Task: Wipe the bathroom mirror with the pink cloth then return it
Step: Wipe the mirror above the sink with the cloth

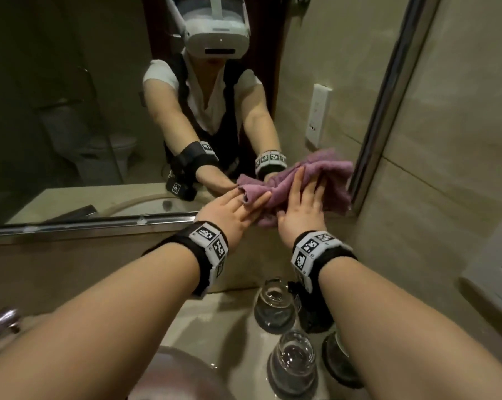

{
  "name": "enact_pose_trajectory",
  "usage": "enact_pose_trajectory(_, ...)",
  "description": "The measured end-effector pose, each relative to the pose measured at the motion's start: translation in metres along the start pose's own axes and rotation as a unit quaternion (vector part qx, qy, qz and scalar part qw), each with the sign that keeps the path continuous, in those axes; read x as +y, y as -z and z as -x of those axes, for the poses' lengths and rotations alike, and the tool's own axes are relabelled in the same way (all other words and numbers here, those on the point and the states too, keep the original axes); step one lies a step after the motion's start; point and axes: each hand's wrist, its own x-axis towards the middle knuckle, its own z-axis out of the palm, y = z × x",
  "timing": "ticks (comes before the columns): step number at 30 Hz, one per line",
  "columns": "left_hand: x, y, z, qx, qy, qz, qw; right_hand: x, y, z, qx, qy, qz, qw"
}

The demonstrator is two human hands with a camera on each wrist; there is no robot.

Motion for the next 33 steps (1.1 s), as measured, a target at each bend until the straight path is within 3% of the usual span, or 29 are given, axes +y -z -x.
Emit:
enact_pose_trajectory(5,0.001,-0.024,0.012,-0.018,0.01,0.027,0.999,-0.018,-0.024,0.02,-0.01,-0.017,-0.016,1.0)
enact_pose_trajectory(13,-0.027,-0.048,0.073,-0.052,0.044,0.044,0.997,-0.077,-0.024,0.035,-0.094,-0.043,0.066,0.992)
enact_pose_trajectory(22,-0.065,-0.074,0.119,-0.041,0.05,0.057,0.996,-0.14,-0.039,0.05,-0.081,-0.053,0.048,0.994)
enact_pose_trajectory(27,-0.077,-0.087,0.133,-0.033,0.064,0.062,0.995,-0.132,-0.035,0.075,-0.034,0.028,-0.051,0.998)
enact_pose_trajectory(29,-0.083,-0.094,0.141,-0.034,0.066,0.067,0.995,-0.138,-0.036,0.076,-0.051,0.094,0.004,0.994)
enact_pose_trajectory(31,-0.089,-0.094,0.144,0.008,0.071,0.069,0.995,-0.149,-0.039,0.073,-0.056,0.157,0.065,0.984)
enact_pose_trajectory(33,-0.093,-0.087,0.153,0.012,0.091,0.102,0.99,-0.16,-0.043,0.072,-0.051,0.176,0.083,0.98)
